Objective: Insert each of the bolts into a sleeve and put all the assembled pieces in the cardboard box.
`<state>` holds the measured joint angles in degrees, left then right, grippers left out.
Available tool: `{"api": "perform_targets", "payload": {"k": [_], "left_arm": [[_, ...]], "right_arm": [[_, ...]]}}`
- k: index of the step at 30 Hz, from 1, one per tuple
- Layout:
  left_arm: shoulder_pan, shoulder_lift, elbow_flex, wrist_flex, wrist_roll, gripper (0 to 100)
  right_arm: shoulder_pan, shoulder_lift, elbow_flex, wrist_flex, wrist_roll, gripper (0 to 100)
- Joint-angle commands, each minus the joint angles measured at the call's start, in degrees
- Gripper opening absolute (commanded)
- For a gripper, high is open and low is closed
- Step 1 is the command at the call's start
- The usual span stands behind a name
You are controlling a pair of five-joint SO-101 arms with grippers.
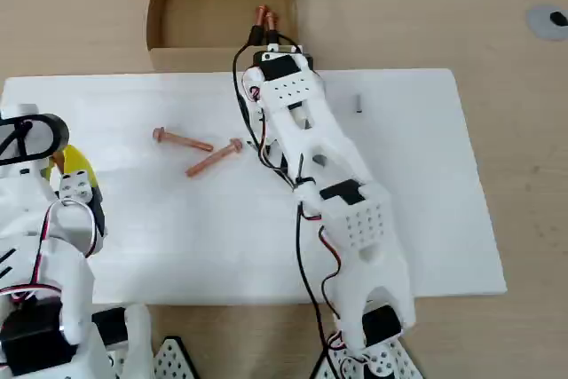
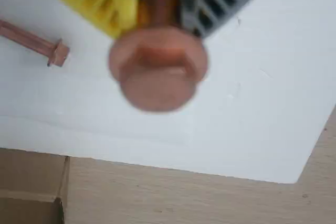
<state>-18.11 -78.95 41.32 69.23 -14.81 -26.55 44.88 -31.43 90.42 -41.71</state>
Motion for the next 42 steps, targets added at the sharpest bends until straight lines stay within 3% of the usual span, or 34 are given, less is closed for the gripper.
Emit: {"api": "perform_targets", "payload": {"k": [1,12,23,33,42], "left_arm": [[0.4,-0.6,-0.2,0.1,-0.4,0],[0.4,-0.6,-0.5,0.1,-0.4,0],[0.4,-0.6,-0.7,0.1,-0.4,0],[0.3,-0.6,-0.7,0.2,-0.4,0],[0.3,-0.6,-0.7,0.1,-0.4,0]], "right_arm": [[2.3,2.6,-2.5,-1.8,0.7,35.9],[4.1,3.9,-7.7,3.3,0.7,1.7],[4.0,3.8,-17.3,11.6,0.7,1.6],[4.4,3.4,-26.9,12.0,0.7,1.2],[3.8,-6.2,-32.6,12.0,3.0,1.0]]}}
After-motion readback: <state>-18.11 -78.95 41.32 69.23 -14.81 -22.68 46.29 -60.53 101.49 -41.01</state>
